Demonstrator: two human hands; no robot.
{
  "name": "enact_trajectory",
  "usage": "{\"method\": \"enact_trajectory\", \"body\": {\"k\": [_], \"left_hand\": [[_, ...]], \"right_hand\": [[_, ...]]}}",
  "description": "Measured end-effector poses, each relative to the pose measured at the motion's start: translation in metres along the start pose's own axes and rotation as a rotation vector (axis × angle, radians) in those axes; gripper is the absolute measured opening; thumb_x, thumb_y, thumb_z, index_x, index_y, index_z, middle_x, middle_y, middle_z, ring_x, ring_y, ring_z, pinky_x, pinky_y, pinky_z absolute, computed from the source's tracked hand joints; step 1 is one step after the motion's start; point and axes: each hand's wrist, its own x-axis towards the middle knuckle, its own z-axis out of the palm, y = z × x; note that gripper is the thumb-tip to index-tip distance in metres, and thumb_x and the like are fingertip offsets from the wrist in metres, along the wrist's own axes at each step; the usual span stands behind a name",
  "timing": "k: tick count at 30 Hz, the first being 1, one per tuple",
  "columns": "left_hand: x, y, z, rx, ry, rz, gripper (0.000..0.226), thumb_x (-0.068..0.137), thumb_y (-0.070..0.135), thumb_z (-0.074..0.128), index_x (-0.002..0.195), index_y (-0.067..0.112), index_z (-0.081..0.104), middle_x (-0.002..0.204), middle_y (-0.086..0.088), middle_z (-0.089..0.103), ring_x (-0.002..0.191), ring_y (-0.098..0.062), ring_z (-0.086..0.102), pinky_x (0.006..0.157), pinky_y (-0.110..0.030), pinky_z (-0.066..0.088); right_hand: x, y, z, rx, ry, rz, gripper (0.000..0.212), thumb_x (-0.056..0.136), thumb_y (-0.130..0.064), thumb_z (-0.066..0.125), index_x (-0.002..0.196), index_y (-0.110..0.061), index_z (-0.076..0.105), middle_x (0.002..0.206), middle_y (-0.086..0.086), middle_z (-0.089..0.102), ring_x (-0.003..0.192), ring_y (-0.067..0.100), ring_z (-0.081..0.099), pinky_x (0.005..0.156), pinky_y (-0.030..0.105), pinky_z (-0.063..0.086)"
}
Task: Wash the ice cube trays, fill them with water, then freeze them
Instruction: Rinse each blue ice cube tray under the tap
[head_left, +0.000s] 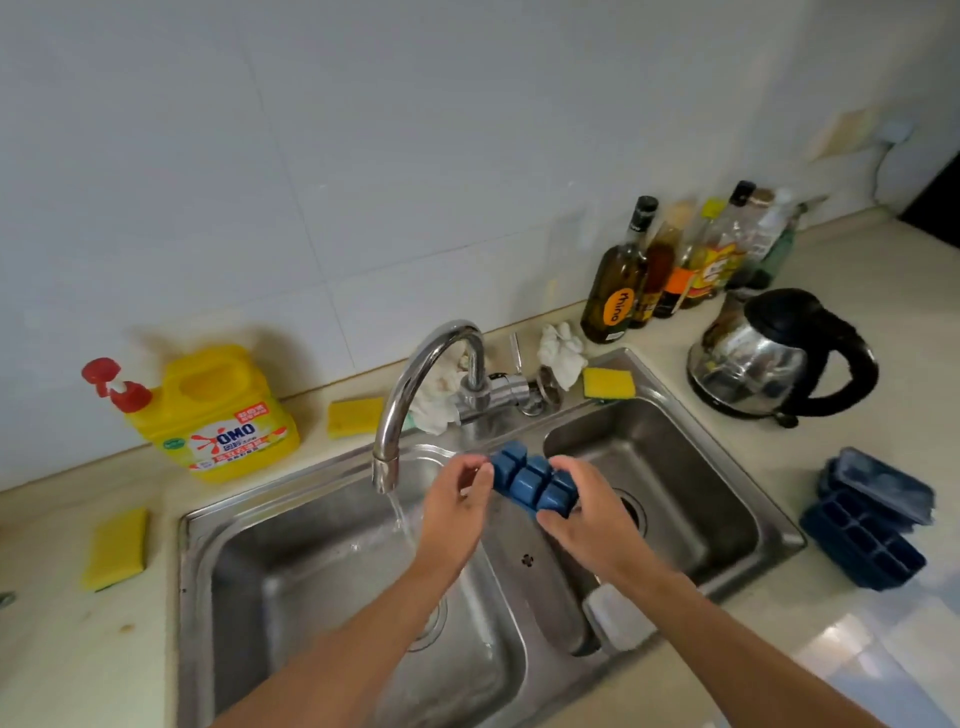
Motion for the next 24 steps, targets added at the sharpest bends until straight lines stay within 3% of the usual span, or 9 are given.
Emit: {"method": "enact_trajectory", "body": {"k": [4, 9, 12, 15, 17, 19, 24], "left_hand": [[0.016, 0.055, 0.027, 0.011, -0.058, 0.163, 0.011, 0.102, 0.026, 0.056, 0.109, 0.028, 0.064, 0.103, 0.017, 0.069, 0.1, 0.003, 0.064, 0.089, -0.021, 0.055], [0.039, 0.132, 0.068, -0.115, -0.022, 0.353, 0.017, 0.101, 0.035, 0.057, 0.118, 0.031, 0.059, 0.111, 0.017, 0.068, 0.108, -0.006, 0.064, 0.083, -0.015, 0.054], [0.046, 0.145, 0.102, -0.104, 0.009, 0.44, 0.02, 0.101, 0.037, 0.057, 0.12, 0.032, 0.058, 0.113, 0.018, 0.067, 0.108, -0.006, 0.064, 0.082, -0.014, 0.054], [0.055, 0.107, 0.14, 0.234, -0.133, 0.26, 0.023, 0.102, 0.034, 0.055, 0.125, 0.031, 0.057, 0.119, 0.018, 0.066, 0.114, -0.008, 0.063, 0.092, -0.018, 0.052], [0.058, 0.064, 0.153, 0.575, -0.312, -0.018, 0.042, 0.102, 0.035, 0.055, 0.141, 0.021, 0.05, 0.138, 0.004, 0.059, 0.126, -0.016, 0.057, 0.103, -0.024, 0.045], [0.05, 0.029, 0.157, 0.745, -0.385, -0.185, 0.056, 0.101, 0.04, 0.055, 0.15, 0.017, 0.041, 0.146, -0.003, 0.053, 0.131, -0.019, 0.053, 0.104, -0.025, 0.039], [0.034, 0.008, 0.162, 0.791, -0.299, -0.228, 0.038, 0.1, 0.038, 0.058, 0.133, 0.019, 0.057, 0.124, 0.0, 0.068, 0.109, -0.015, 0.064, 0.099, -0.032, 0.051]], "right_hand": [[0.003, -0.01, -0.064, 0.059, 0.144, -0.1, 0.068, 0.086, -0.024, 0.075, 0.145, -0.029, 0.04, 0.135, -0.011, 0.05, 0.121, 0.007, 0.054, 0.104, 0.037, 0.052], [0.019, -0.029, -0.153, 0.001, 0.376, -0.328, 0.075, 0.086, -0.031, 0.076, 0.149, -0.034, 0.034, 0.141, -0.009, 0.051, 0.126, 0.008, 0.05, 0.103, 0.027, 0.042], [0.028, -0.01, -0.179, -0.023, 0.431, -0.397, 0.073, 0.083, -0.043, 0.068, 0.147, -0.036, 0.034, 0.139, -0.014, 0.048, 0.125, 0.007, 0.05, 0.102, 0.026, 0.043], [0.037, 0.061, -0.165, -0.062, 0.324, -0.23, 0.072, 0.088, -0.035, 0.073, 0.149, -0.032, 0.035, 0.143, -0.01, 0.048, 0.129, 0.008, 0.048, 0.106, 0.028, 0.044], [0.033, 0.123, -0.146, -0.119, 0.149, -0.012, 0.074, 0.09, -0.031, 0.074, 0.153, -0.026, 0.034, 0.147, -0.004, 0.049, 0.133, 0.012, 0.048, 0.109, 0.029, 0.044], [0.024, 0.171, -0.133, -0.178, 0.031, 0.09, 0.074, 0.091, -0.031, 0.071, 0.154, -0.024, 0.033, 0.147, -0.003, 0.05, 0.133, 0.014, 0.048, 0.106, 0.029, 0.043], [0.042, 0.173, -0.152, 0.031, 0.208, -0.059, 0.071, 0.086, -0.036, 0.071, 0.148, -0.03, 0.038, 0.134, -0.011, 0.055, 0.119, 0.002, 0.051, 0.095, 0.021, 0.046]]}}
